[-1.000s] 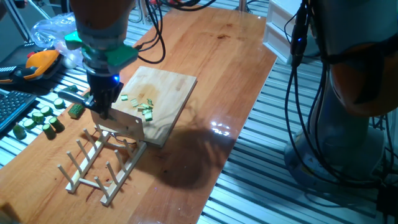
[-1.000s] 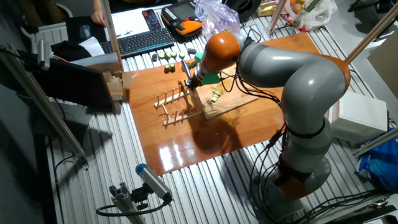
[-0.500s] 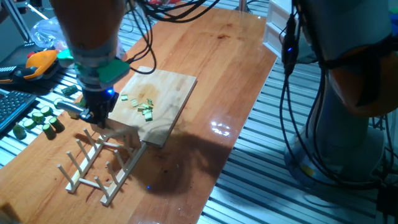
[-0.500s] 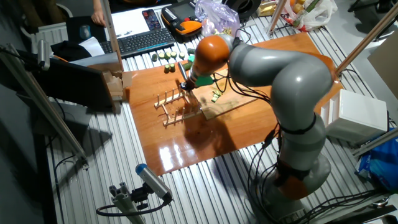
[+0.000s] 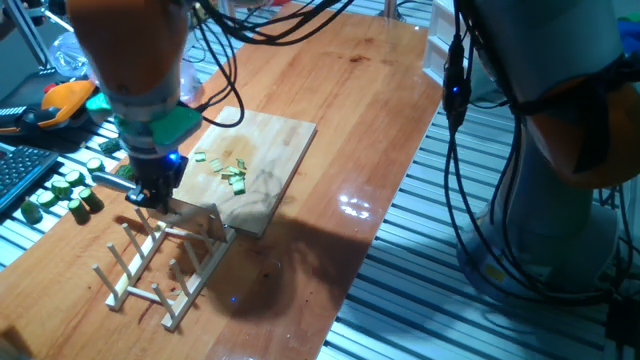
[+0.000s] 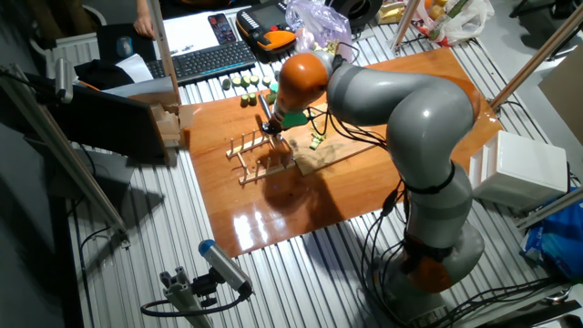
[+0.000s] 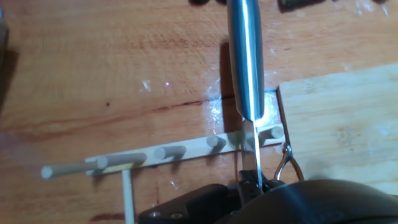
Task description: Chop the cucumber into shreds
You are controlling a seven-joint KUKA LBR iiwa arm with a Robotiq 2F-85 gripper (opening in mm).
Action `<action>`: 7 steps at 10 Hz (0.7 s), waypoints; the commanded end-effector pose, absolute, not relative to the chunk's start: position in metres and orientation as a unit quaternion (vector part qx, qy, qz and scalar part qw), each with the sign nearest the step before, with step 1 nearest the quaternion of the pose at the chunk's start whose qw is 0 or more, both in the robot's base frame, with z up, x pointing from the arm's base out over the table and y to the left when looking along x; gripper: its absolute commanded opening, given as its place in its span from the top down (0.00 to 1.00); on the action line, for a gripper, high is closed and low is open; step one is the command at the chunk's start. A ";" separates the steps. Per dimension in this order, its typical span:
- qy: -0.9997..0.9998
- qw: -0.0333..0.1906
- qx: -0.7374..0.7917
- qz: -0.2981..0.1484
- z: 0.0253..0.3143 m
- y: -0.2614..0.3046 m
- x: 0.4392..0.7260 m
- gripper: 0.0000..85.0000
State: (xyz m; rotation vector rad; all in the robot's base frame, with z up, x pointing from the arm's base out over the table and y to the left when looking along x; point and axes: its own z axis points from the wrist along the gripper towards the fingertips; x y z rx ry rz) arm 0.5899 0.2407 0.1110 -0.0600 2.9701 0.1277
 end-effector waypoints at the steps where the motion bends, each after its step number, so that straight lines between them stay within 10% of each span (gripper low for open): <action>1: 0.995 0.085 -0.031 0.036 0.110 0.241 0.590 1.00; 7: 0.997 0.067 -0.041 0.004 0.094 0.238 0.596 1.00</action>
